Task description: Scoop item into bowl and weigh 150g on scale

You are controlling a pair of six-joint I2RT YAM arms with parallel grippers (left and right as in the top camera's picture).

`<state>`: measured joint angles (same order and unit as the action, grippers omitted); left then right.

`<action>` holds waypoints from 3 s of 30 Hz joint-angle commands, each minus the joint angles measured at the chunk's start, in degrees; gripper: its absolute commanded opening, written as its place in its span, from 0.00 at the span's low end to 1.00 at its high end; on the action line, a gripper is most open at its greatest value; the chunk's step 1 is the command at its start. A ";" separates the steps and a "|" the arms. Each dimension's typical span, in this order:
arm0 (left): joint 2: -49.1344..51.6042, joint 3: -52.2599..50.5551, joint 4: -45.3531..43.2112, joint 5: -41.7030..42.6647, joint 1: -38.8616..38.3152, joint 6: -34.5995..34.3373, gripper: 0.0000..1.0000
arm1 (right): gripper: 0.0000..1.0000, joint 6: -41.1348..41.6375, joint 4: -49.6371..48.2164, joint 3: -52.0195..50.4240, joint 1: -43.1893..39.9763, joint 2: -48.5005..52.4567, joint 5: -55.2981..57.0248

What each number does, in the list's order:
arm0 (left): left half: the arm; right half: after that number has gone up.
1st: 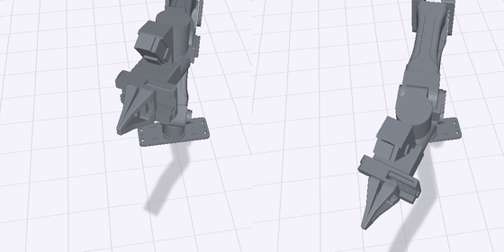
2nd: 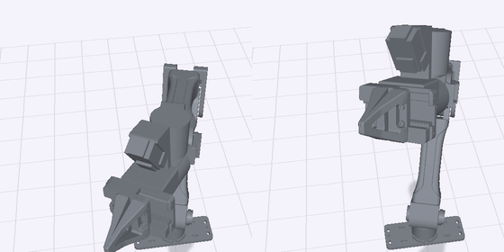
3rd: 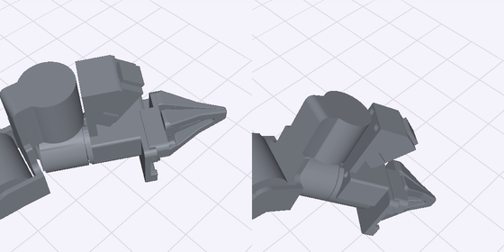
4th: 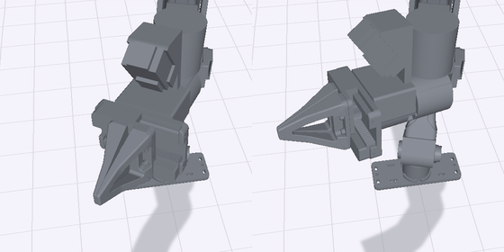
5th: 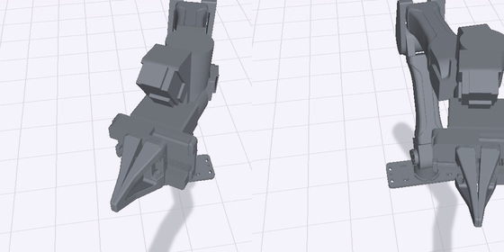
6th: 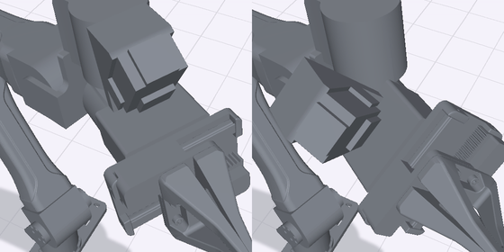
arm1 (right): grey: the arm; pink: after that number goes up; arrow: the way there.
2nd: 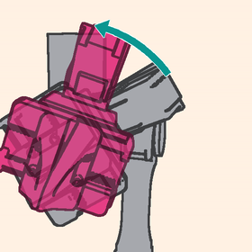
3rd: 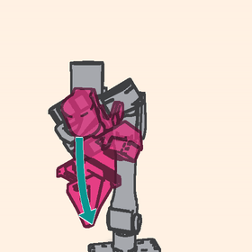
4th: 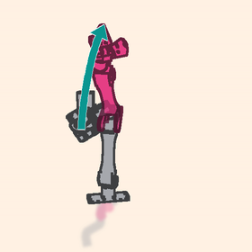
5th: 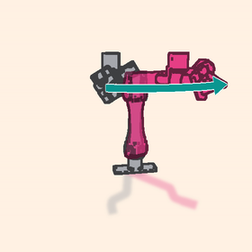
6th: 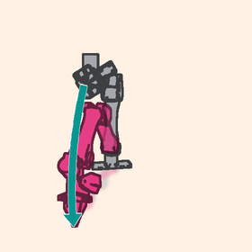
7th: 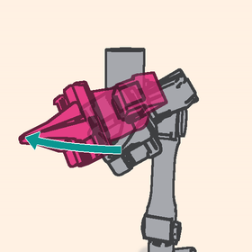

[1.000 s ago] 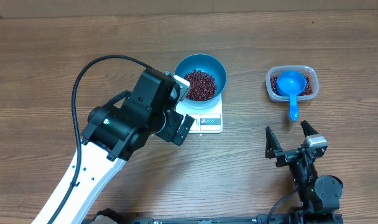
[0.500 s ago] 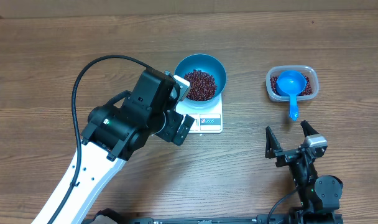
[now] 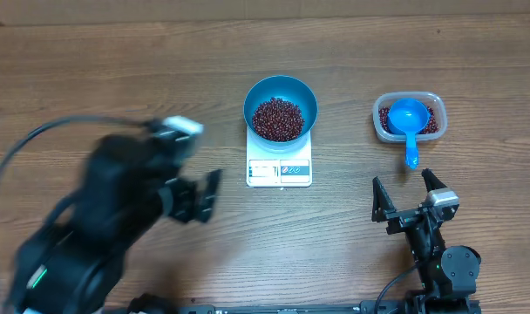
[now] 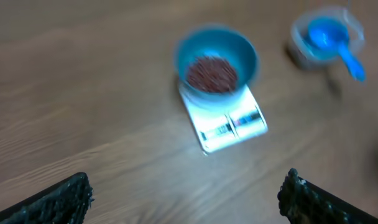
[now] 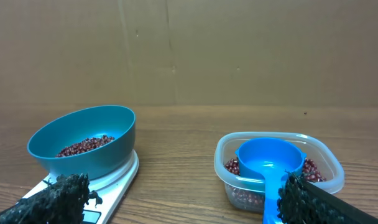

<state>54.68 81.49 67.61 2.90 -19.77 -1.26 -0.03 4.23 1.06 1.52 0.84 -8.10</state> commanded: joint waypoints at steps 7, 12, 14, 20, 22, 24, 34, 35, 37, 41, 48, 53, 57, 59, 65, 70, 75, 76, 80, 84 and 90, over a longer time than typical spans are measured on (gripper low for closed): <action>-16.98 -2.36 2.58 3.21 22.01 -0.46 1.00 | 1.00 -0.04 -0.33 -0.59 -0.20 -0.68 0.37; -28.52 -20.37 -11.58 1.60 25.11 -2.86 0.99 | 1.00 -0.04 -0.31 -0.59 -0.20 -0.68 0.37; -32.52 -28.22 -19.93 1.66 25.92 -7.28 0.99 | 1.00 -0.04 -0.33 -0.59 -0.20 -0.68 0.37; -39.54 -48.26 -42.27 4.90 27.15 -17.84 0.99 | 1.00 -0.04 -0.31 -0.59 -0.20 -0.68 0.37; -41.29 -54.01 -49.22 5.73 27.47 -20.83 1.00 | 1.00 -0.04 -0.33 -0.59 -0.20 -0.68 0.37; -43.28 -59.34 -55.25 5.75 27.78 -23.82 0.99 | 1.00 -0.04 -0.31 -0.59 -0.20 -0.68 0.37; -54.36 -73.79 -63.23 5.49 28.11 -28.35 1.00 | 1.00 -0.04 -0.33 -0.59 -0.20 -0.68 0.37; -54.49 -74.55 -63.52 5.51 28.11 -28.83 1.00 | 1.00 -0.04 -0.33 -0.59 -0.20 -0.68 0.37; -54.51 -76.39 -65.31 5.46 28.11 -29.97 1.00 | 1.00 -0.07 -0.31 -0.59 -0.20 -0.68 0.37; -54.51 -81.09 -71.47 5.53 28.11 -31.89 1.00 | 1.00 -0.04 -0.31 -0.59 -0.20 -0.68 0.37; -54.51 -81.20 -63.93 7.39 27.82 -31.85 1.00 | 1.00 -0.04 -0.33 -0.59 -0.20 -0.68 0.37; -54.49 -81.20 -64.02 7.17 27.67 -30.01 0.99 | 1.00 -0.04 -0.31 -0.59 -0.20 -0.68 0.37; -54.42 -81.20 -64.02 7.04 27.65 -30.03 0.99 | 1.00 -0.07 -0.33 -0.59 -0.20 -0.68 0.37; -54.42 -81.20 -64.02 7.04 27.65 -30.03 1.00 | 1.00 -0.04 -0.33 -0.59 -0.20 -0.68 0.37; -54.42 -81.20 -64.02 7.04 27.65 -30.03 1.00 | 1.00 -0.04 -0.33 -0.59 -0.20 -0.68 0.37; -54.42 -81.20 -64.02 7.04 27.65 -30.03 1.00 | 1.00 -0.04 -0.31 -0.59 -0.20 -0.68 0.37; -54.42 -81.20 -64.02 7.04 27.65 -30.03 1.00 | 1.00 -0.04 -0.33 -0.59 -0.20 -0.68 0.37; -54.42 -81.20 -64.02 7.04 27.65 -30.03 0.99 | 1.00 -0.04 -0.31 -0.59 -0.20 -0.68 0.37; -54.42 -81.20 -64.02 7.04 27.65 -30.03 1.00 | 1.00 -0.04 -0.33 -0.59 -0.20 -0.68 0.37; -54.42 -81.20 -64.02 7.04 27.65 -30.01 0.99 | 1.00 -0.04 -0.33 -0.59 -0.20 -0.68 0.37; -54.42 -81.20 -64.02 7.04 27.65 -30.01 1.00 | 1.00 -0.04 -0.31 -0.59 -0.20 -0.68 0.37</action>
<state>0.84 0.51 3.49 9.26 7.64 -32.64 -0.03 4.12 1.06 1.54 0.84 -8.10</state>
